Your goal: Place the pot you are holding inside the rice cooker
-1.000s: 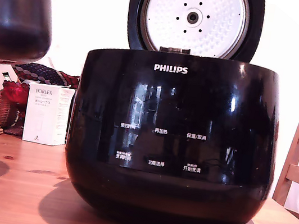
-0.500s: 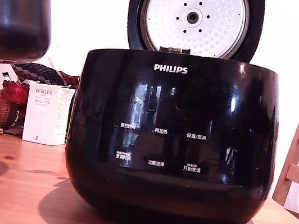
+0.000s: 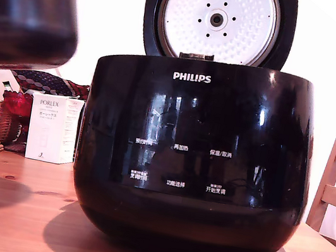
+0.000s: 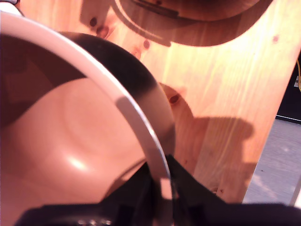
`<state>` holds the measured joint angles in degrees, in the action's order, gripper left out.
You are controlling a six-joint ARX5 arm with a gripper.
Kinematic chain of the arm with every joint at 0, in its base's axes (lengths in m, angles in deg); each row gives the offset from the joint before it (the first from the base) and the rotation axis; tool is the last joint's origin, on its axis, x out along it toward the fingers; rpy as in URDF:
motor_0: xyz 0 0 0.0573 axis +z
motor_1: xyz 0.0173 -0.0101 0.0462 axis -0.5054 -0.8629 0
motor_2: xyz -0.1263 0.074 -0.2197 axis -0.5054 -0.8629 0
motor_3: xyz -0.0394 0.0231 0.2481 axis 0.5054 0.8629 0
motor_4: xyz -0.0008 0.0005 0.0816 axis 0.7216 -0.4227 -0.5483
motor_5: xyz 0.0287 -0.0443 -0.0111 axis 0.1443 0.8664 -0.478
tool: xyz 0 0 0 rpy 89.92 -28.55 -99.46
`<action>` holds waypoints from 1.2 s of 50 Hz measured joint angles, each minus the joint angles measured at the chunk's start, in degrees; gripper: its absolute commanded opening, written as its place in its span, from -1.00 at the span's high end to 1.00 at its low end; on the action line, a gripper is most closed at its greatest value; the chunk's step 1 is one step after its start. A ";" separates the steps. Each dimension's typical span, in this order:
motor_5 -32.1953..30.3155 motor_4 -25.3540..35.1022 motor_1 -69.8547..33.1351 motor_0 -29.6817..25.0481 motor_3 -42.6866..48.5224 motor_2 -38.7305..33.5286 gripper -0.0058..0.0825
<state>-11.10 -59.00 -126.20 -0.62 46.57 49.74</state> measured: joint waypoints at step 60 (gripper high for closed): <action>0.15 19.30 -7.69 -17.94 -12.92 11.08 0.92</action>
<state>-10.95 -39.70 -133.90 -18.57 33.65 60.82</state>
